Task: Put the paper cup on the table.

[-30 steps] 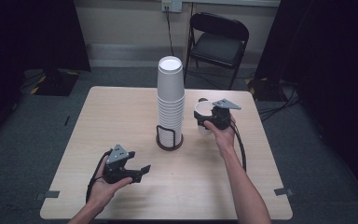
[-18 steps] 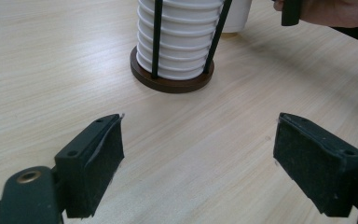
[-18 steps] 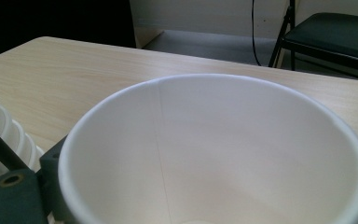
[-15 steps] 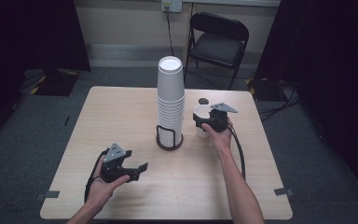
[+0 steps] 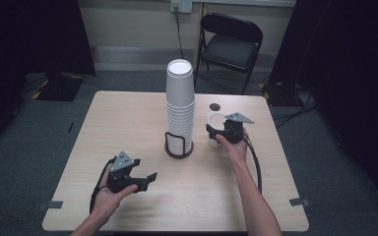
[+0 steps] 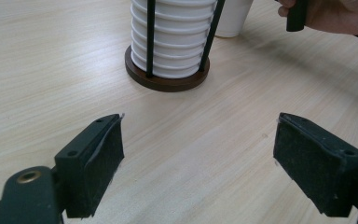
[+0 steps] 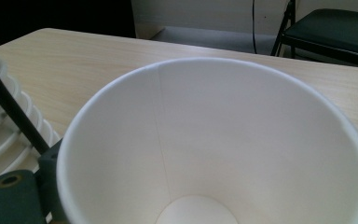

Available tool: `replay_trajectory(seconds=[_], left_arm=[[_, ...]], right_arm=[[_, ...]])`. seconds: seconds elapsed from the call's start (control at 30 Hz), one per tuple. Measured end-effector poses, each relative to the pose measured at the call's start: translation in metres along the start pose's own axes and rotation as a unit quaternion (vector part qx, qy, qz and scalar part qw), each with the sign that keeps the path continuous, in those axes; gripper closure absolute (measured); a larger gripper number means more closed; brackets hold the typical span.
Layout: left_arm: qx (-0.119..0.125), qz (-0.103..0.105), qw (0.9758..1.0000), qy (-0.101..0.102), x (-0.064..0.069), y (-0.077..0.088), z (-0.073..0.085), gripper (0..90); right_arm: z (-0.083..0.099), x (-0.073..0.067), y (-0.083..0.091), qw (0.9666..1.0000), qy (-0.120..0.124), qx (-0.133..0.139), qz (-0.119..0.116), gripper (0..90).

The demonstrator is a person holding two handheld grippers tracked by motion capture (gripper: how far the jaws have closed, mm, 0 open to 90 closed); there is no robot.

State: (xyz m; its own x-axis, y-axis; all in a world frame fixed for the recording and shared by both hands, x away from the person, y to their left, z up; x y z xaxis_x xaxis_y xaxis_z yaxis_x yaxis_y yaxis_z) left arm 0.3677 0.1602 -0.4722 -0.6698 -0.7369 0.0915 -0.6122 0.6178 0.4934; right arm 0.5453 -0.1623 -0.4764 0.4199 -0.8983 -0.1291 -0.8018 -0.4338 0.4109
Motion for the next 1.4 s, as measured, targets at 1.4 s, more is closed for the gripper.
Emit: replay_trajectory(seconds=[1.4], left_arm=[[-0.009, 0.000, 1.0000, -0.001, -0.003, -0.003, 0.000, 15.9]], right_arm=[[0.022, 0.005, 0.002, 0.9950, -0.012, -0.098, -0.020, 12.8]])
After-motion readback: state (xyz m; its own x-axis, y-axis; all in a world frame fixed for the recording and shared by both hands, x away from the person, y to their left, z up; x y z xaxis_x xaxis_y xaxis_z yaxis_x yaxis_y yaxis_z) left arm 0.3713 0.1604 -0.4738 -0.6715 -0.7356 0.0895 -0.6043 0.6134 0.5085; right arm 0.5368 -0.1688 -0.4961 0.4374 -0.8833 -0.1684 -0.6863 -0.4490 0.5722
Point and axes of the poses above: each handheld gripper's, and its own axes: y roughly backward along the jaws, z roughly out of its underside, x roughly to its right, the point moved 4 cm from there along -y, roughly forward along the jaws, and after that the axes turned 3 degrees about -y, right-handed, at the moved point
